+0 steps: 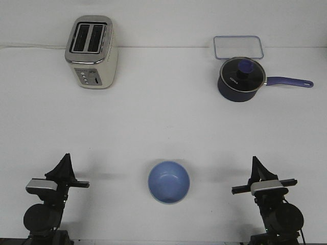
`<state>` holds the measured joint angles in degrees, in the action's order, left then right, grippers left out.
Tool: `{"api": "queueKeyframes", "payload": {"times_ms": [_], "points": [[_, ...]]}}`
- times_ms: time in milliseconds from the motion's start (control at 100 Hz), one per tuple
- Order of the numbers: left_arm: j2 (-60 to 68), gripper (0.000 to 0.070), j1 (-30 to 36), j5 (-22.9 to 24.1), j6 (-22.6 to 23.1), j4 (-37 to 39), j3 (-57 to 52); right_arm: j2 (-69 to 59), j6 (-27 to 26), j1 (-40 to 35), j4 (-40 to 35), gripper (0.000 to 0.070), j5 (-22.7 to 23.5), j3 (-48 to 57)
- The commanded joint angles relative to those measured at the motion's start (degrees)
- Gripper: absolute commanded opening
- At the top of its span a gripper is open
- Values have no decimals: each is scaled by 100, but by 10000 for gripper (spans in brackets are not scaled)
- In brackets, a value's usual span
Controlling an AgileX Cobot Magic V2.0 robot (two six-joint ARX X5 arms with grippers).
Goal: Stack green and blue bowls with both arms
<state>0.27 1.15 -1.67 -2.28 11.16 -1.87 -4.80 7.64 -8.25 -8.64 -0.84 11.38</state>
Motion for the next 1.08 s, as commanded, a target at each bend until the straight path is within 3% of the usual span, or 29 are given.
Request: {"api": "queueKeyframes", "payload": {"times_ms": [0,250,1070], "points": [[-4,14,-2,-9,-11,83,107,149,498,306,195,0,407,-269],[-7,14,-2,-9,-13,87,107,474,841,605,439,0,463,-1069],[-2,14,-2,-9,-11,87,107,474,866,601,632,0,389,-1064]]}}
